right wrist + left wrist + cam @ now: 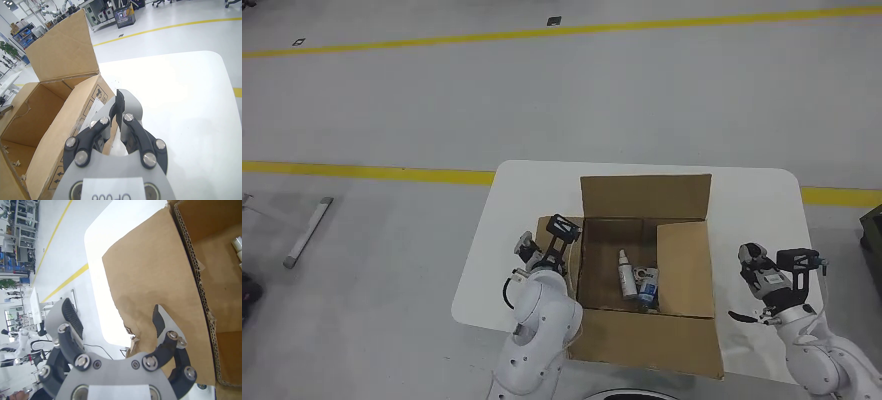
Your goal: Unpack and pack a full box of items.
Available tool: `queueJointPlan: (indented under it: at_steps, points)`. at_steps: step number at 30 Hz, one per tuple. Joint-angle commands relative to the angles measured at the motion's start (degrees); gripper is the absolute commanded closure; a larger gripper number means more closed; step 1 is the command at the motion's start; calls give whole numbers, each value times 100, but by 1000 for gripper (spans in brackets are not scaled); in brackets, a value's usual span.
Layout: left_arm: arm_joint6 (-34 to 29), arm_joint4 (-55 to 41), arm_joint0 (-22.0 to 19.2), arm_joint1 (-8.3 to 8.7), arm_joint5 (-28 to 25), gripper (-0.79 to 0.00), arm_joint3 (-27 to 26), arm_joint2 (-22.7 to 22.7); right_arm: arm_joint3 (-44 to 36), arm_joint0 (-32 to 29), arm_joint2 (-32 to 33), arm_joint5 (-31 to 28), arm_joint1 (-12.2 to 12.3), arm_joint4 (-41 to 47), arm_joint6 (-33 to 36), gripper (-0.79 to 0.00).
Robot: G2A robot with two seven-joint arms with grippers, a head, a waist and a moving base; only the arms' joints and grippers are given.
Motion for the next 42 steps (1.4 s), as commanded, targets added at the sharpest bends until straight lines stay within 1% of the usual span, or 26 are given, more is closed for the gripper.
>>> queueJointPlan:
  at_steps: [1,12,15,19,23,25,30,33,37,40,42]
  points:
    - [5,3,16,0,-3,-785,12,-28,1,-1,-3,4,-5,-2,6,0]
    - [-10,-21,44,-24,21,-785,90,-76,5,6,-3,16,-32,-31,31,0]
    - [45,-25,61,-33,-3,-785,-115,-24,-8,-5,13,9,-38,-23,19,0]
    - [290,-143,92,-49,-118,-785,-591,108,-61,-39,42,7,-45,-15,14,0]
    - [650,-218,56,-74,-356,-785,-918,431,-109,-80,66,1,-52,-12,8,0]
    - [826,-433,18,-100,-486,-785,-953,610,-121,-102,77,-4,-55,-17,2,0]
    - [1211,-896,-223,-165,-909,-785,-654,1014,-141,-167,144,9,-62,5,-19,0]
    - [1423,-1552,-310,-209,-1230,-785,-440,1144,-154,-225,221,8,-65,59,-49,0]
    - [1418,-2651,-467,-262,-1662,-785,-78,1128,-160,-301,328,-1,-67,138,-54,0]
    - [1323,-3416,-617,-297,-1886,-785,254,1097,-194,-376,415,-32,-67,203,-59,0]
    - [1329,-4108,-677,-318,-2014,-785,540,1013,-216,-424,469,-40,-68,220,-67,0]
